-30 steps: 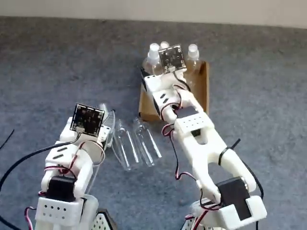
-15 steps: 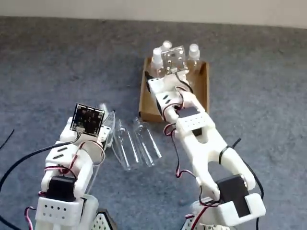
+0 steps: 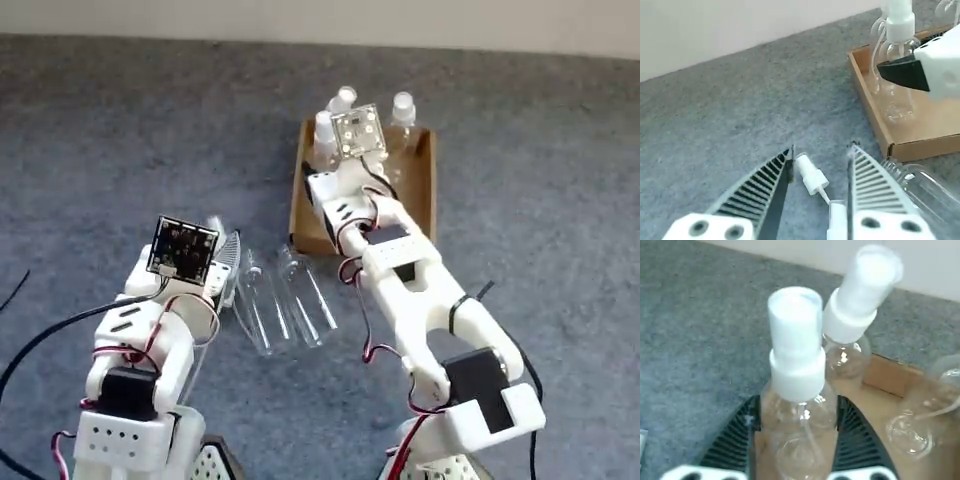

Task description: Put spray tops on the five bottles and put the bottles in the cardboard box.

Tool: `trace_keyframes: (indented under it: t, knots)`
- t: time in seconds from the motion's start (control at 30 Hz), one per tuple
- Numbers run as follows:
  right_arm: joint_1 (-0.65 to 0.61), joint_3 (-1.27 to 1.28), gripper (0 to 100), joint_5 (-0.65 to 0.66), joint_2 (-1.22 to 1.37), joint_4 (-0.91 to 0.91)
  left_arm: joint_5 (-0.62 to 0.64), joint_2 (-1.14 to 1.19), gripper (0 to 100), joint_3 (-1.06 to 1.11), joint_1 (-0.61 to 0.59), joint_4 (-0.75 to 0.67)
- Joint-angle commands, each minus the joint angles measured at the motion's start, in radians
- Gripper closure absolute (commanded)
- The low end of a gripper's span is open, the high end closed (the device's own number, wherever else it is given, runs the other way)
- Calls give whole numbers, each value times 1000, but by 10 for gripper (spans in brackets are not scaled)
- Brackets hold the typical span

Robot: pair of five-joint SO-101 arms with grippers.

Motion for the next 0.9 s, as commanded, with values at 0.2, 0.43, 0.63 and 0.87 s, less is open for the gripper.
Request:
trace_keyframes:
  t: [0.2,0.43,0.63,0.87]
  knots:
    - [-15,-12,950,12,-7,-8,-2,-10,841,-4,-15,-17]
    - [-16,-12,869,11,-8,-8,-2,-10,841,2,-15,-18]
    - [-18,-12,866,11,-10,-8,-2,-10,841,2,-15,-18]
    - [-18,-12,767,8,-10,-1,-3,-10,841,4,-15,-18]
